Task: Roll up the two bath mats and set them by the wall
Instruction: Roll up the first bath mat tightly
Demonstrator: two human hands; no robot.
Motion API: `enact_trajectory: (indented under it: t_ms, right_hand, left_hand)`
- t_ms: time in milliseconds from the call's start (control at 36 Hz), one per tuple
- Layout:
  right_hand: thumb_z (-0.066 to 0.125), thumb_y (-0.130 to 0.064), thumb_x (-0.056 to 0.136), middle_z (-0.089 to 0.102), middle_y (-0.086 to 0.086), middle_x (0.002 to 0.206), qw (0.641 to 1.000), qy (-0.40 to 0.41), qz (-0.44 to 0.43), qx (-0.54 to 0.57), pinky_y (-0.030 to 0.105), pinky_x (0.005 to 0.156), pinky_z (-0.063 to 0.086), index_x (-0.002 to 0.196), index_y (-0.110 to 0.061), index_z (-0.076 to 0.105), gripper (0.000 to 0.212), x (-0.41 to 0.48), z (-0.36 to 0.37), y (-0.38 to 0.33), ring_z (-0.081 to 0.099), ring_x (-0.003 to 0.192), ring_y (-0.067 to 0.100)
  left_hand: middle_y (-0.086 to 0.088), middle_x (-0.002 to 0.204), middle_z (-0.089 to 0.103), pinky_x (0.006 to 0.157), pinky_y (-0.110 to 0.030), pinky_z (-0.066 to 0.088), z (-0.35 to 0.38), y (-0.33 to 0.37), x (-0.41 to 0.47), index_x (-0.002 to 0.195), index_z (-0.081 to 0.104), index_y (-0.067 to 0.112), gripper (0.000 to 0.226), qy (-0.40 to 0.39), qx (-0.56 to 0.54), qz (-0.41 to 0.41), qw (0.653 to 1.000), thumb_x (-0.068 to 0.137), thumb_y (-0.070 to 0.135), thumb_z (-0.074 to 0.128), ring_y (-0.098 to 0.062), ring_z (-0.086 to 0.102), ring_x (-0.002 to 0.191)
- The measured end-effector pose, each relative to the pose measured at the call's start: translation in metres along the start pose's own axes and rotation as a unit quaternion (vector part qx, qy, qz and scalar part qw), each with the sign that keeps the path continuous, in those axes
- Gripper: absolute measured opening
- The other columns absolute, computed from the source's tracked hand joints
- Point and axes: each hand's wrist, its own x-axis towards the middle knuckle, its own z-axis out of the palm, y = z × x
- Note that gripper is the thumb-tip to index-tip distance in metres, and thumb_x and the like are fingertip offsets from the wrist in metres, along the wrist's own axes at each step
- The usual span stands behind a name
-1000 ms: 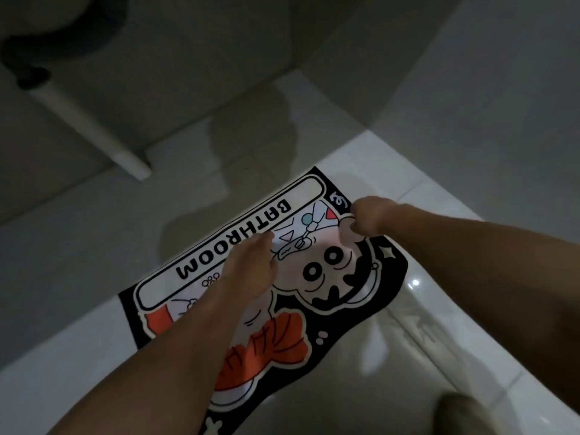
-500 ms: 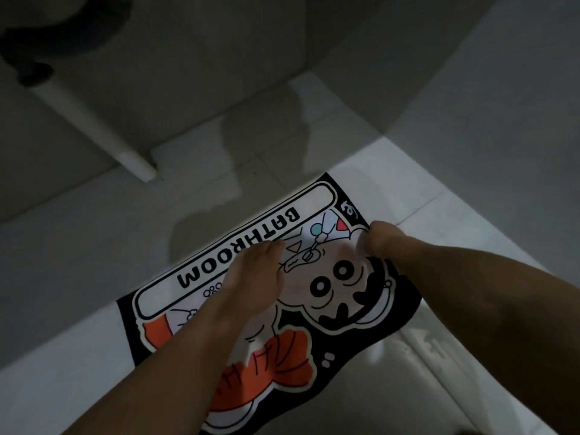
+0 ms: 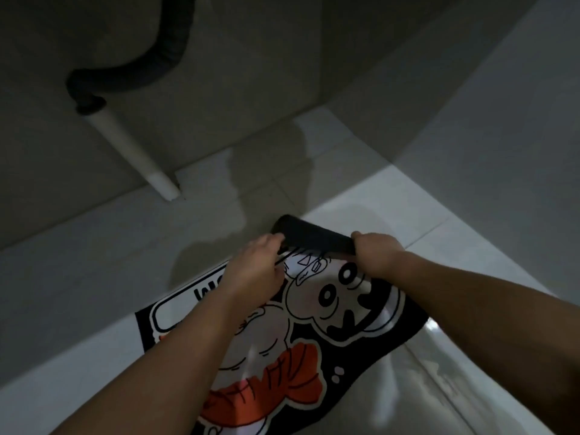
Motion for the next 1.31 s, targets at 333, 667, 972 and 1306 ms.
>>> enact_trajectory:
  t_ms: [333,667,972,1306]
  right_hand:
    - [0.057,-0.016,0.081,0.06,0.003,0.09,0.972,0.035,-0.214,-0.092,0.037,0.069,0.05,0.103,-0.021,0.05,0.024,-0.061,-0.122,-0.048,0.058,0.081,0.024]
    - [0.057,-0.067,0.076,0.06,-0.005,0.085,0.938,0.051,-0.319,-0.123,0.035,0.065,0.05,0.104,-0.033,0.045,0.045,-0.076,-0.173,-0.049,0.058,0.075,0.017]
    - [0.043,-0.04,0.095,0.047,-0.005,0.077,0.926,0.098,-0.333,-0.151,0.03,0.063,0.035,0.11,-0.026,0.05,0.022,-0.087,-0.169,-0.063,0.047,0.07,0.018]
    - [0.029,-0.038,0.095,0.064,0.005,0.087,0.901,0.185,-0.353,-0.172,0.039,0.067,0.051,0.127,-0.027,0.042,0.036,-0.087,-0.164,-0.057,0.061,0.076,0.026]
  left_hand:
    - [-0.002,0.136,0.046,0.1,-0.034,0.037,-0.032,0.015,-0.003,0.14,0.034,0.02,0.074,0.039,0.023,0.048,0.998,0.078,0.039,0.068,-0.024,0.047,0.121]
    - [-0.002,0.091,0.065,0.073,-0.039,0.051,-0.113,0.017,-0.03,0.113,0.056,0.031,0.027,0.024,0.02,0.074,0.997,0.089,0.017,0.053,-0.024,0.06,0.081]
    - [0.007,0.074,0.057,0.06,-0.029,0.043,-0.129,-0.001,-0.053,0.093,0.054,0.032,0.005,-0.046,-0.016,0.077,0.996,0.091,0.031,0.058,-0.008,0.054,0.067]
    - [-0.006,0.081,0.062,0.069,-0.036,0.049,-0.132,-0.021,-0.051,0.105,0.056,0.031,0.014,0.0,0.004,0.071,0.997,0.095,0.025,0.049,-0.023,0.059,0.076]
